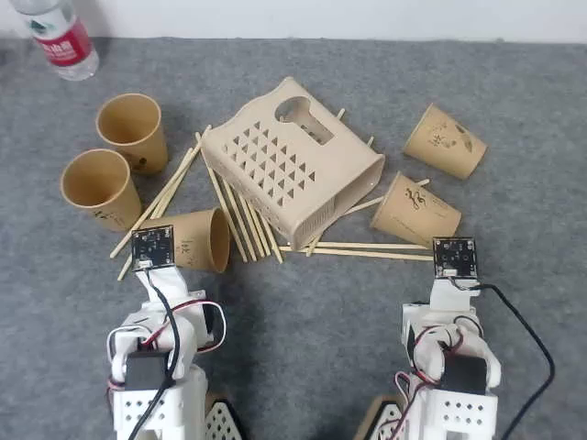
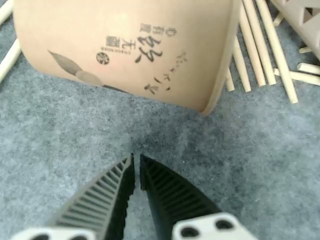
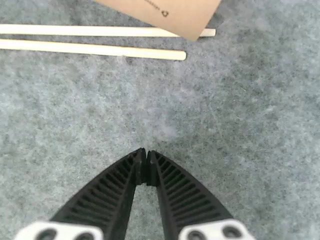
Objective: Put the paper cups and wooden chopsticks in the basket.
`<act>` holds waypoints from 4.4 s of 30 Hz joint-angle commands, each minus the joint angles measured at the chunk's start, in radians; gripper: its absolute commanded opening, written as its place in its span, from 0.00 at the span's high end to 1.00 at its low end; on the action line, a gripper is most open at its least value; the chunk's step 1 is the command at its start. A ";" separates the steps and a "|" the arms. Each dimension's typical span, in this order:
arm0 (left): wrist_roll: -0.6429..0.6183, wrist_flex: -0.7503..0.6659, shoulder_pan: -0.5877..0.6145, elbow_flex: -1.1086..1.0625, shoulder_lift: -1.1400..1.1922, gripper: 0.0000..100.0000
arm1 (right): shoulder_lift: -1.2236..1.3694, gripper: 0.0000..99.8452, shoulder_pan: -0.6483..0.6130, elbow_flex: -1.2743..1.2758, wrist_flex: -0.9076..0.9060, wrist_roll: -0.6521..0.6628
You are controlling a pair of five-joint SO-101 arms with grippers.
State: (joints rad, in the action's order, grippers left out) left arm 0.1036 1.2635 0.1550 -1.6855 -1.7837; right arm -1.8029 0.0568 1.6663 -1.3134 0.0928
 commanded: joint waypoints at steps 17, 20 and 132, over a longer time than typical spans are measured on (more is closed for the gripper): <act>-0.005 -0.021 0.005 0.005 0.000 0.99 | -0.010 0.99 -0.004 0.017 0.002 0.005; -0.005 -0.021 0.005 0.005 0.000 0.99 | -0.010 0.99 -0.004 0.017 0.002 0.005; 0.160 -0.149 -0.041 0.012 0.000 0.98 | 2.749 0.79 -0.452 -3.001 0.081 0.373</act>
State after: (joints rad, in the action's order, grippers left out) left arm 0.2631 1.1132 0.1120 -1.6916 -1.7837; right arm 0.9682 -0.4081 -1.1722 -1.1385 0.4549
